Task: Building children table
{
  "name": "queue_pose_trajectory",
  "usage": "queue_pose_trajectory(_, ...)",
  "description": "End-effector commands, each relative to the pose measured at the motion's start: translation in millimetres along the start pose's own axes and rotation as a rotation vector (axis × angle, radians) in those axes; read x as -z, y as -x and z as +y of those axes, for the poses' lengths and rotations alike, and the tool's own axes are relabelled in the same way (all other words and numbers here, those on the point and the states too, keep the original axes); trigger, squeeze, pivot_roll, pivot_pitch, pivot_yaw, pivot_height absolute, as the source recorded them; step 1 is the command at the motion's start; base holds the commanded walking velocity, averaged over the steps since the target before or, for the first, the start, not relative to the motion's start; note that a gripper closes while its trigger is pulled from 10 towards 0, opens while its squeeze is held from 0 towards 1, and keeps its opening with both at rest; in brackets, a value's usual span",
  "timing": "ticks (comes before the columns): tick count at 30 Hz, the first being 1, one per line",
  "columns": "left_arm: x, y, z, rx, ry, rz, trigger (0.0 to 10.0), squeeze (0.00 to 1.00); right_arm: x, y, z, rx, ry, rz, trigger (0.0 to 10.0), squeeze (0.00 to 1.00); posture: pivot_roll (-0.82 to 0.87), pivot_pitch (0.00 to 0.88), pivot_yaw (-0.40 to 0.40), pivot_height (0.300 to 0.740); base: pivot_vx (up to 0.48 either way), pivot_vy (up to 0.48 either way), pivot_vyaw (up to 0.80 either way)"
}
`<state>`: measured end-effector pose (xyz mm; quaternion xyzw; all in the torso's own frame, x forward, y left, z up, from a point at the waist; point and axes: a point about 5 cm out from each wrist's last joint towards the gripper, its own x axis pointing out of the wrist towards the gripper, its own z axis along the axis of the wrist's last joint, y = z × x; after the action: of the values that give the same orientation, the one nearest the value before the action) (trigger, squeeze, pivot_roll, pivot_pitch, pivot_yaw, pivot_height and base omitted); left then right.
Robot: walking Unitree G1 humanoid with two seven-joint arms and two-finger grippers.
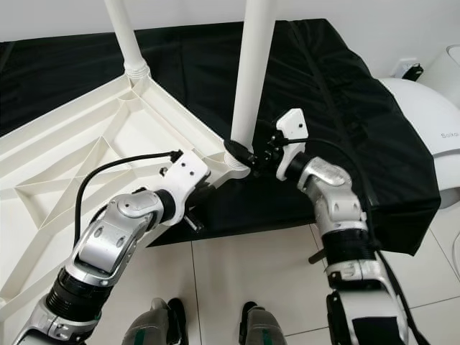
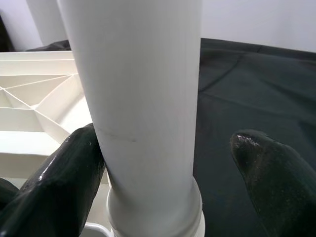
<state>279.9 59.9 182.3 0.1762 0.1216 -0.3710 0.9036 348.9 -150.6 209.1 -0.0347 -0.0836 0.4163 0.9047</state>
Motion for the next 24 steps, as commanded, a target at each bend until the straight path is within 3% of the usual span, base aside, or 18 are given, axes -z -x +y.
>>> queue_pose_trajectory(1, 4.8, -1.2, -1.1, -0.025, 0.013, 0.025, 10.0, 0.0, 1.0, 0.8, -0.8, -0.029, -0.02, 0.008, 10.0, 0.0, -0.11, 0.187, 0.024, 0.74, 0.0, 0.0, 0.0)
queue_pose_trajectory(11, 4.5, -1.0, -0.1, -0.028, 0.014, 0.027, 10.0, 0.0, 1.2, -8.3, -1.6, -0.159, -0.046, 0.028, 10.0, 0.0, -0.11, 0.187, 0.026, 0.74, 0.0, 0.0, 0.0)
queue_pose_trajectory(13, 4.4, -0.7, -0.2, -0.028, 0.014, 0.027, 10.0, 0.0, 1.3, -9.3, -2.4, -0.173, -0.038, 0.031, 9.5, 0.0, -0.1, 0.191, 0.03, 0.74, 0.0, 0.0, 0.0)
queue_pose_trajectory(14, 4.3, -0.5, -0.4, -0.028, 0.013, 0.027, 10.0, 0.0, 1.3, -10.0, -2.9, -0.182, -0.033, 0.034, 4.0, 0.0, -0.1, 0.191, 0.03, 0.74, 0.0, 0.0, 0.0)
queue_pose_trajectory(15, 4.3, -0.5, -0.4, -0.028, 0.013, 0.027, 10.0, 0.0, 1.3, -10.0, -2.9, -0.182, -0.033, 0.034, 4.0, 0.0, -0.1, 0.191, 0.03, 0.74, 0.0, 0.0, 0.0)
queue_pose_trajectory(16, 4.2, -0.4, -0.2, -0.028, 0.014, 0.027, 10.0, 0.0, 1.0, -10.6, -3.8, -0.187, -0.034, 0.037, 3.3, 0.0, -0.1, 0.191, 0.03, 0.74, 0.0, 0.0, 0.0)
queue_pose_trajectory(17, 4.2, -0.4, 0.3, -0.028, 0.015, 0.027, 10.0, 0.0, 0.9, -10.8, -4.6, -0.191, -0.036, 0.039, 0.0, 0.0, -0.1, 0.191, 0.03, 0.74, 0.0, 0.0, 0.0)
queue_pose_trajectory(22, 4.0, -0.3, 0.3, -0.028, 0.016, 0.026, 10.0, 0.0, 0.4, -9.9, -6.6, -0.193, -0.028, 0.041, 0.0, 0.0, -0.11, 0.195, 0.031, 0.74, 0.0, 0.0, 0.0)
queue_pose_trajectory(23, 3.9, -0.3, 0.1, -0.028, 0.017, 0.026, 10.0, 0.0, 0.4, -9.7, -6.7, -0.196, -0.03, 0.041, 2.0, 0.0, -0.11, 0.197, 0.031, 0.74, 0.0, 0.0, 0.0)
queue_pose_trajectory(24, 3.9, -0.3, 0.1, -0.028, 0.017, 0.026, 10.0, 0.0, 0.4, -9.7, -6.7, -0.196, -0.03, 0.041, 2.0, 0.0, -0.11, 0.197, 0.031, 0.74, 0.0, 0.0, 0.0)
